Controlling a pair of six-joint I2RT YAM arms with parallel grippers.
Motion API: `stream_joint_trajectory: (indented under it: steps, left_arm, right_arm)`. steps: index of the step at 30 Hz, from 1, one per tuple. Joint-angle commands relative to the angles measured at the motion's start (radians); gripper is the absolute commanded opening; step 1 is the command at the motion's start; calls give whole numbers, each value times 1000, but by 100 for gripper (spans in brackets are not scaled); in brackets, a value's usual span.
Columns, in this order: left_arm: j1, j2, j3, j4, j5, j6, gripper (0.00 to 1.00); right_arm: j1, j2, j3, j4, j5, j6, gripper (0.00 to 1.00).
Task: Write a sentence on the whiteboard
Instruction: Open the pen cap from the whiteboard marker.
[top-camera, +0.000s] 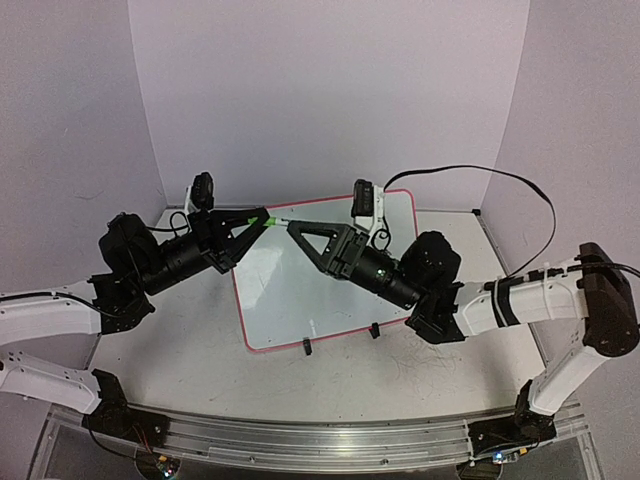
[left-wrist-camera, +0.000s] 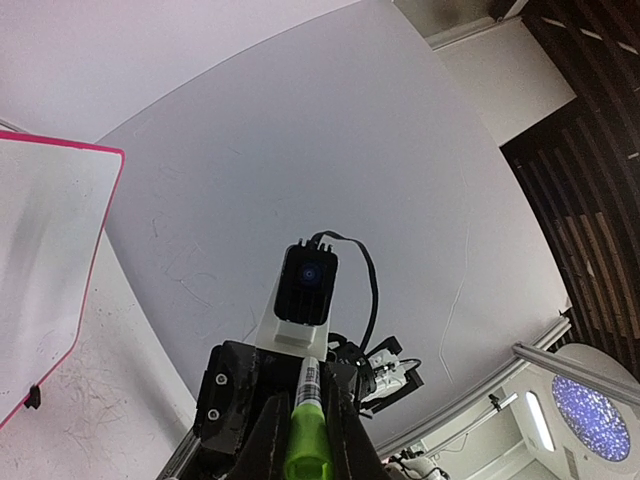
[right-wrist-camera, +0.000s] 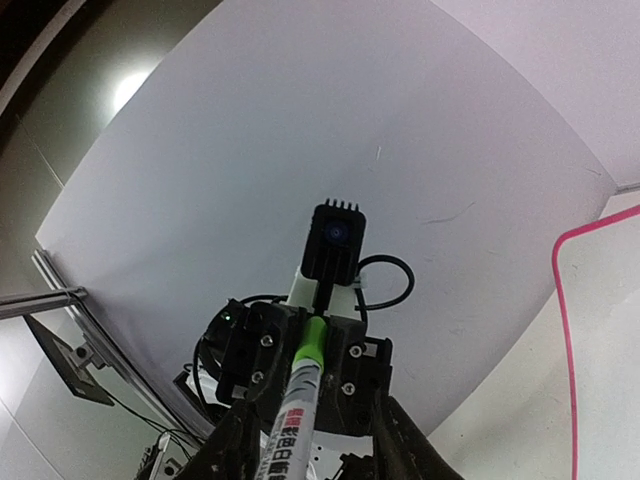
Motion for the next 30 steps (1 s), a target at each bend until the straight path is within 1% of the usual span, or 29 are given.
stream_joint_trajectory:
  steps: [1,2,5,7,10,12,15,18,22,26,29,30]
  left_arm:
    - [-11,-9,-13,0,96,14,0]
    - [-11,-15,-18,-1,94,14,0]
    - [-11,-32,-28,-10,88,19,0]
    - [-11,-38,-30,-16,84,21,0]
    - [-11,-42,-32,-21,81,21,0]
    - [-11,-43,-31,-24,80,20,0]
    - [-11,-37,-27,-25,84,19,0]
    - [-11,-34,-22,-26,90,16,0]
    - [-11,-39,-24,-27,90,17,0]
    - [-11,-40,-31,-29,90,18,0]
    - [-11,-41,-33,-29,88,19,0]
    - [-11,-42,-32,-30,88,20,0]
  right_arm:
    - [-19,-74,-1,-113,-118,-28,41]
    - [-20,-91,-20,-116,-116,-28,43]
    - [-28,-139,-55,-123,-113,-45,54]
    - [-29,-159,-56,-137,-122,-66,60]
    - [-29,-165,-44,-162,-138,-85,61]
    - [-29,-154,-31,-170,-157,-86,56]
    - [-30,-95,29,-187,-235,-80,43]
    - [-27,-57,63,-184,-261,-73,37]
    - [-28,-50,71,-183,-234,-80,33]
    - [-28,-55,65,-183,-190,-75,33]
    - [-29,-77,42,-182,-152,-75,38]
    - [-29,-84,37,-182,-149,-76,38]
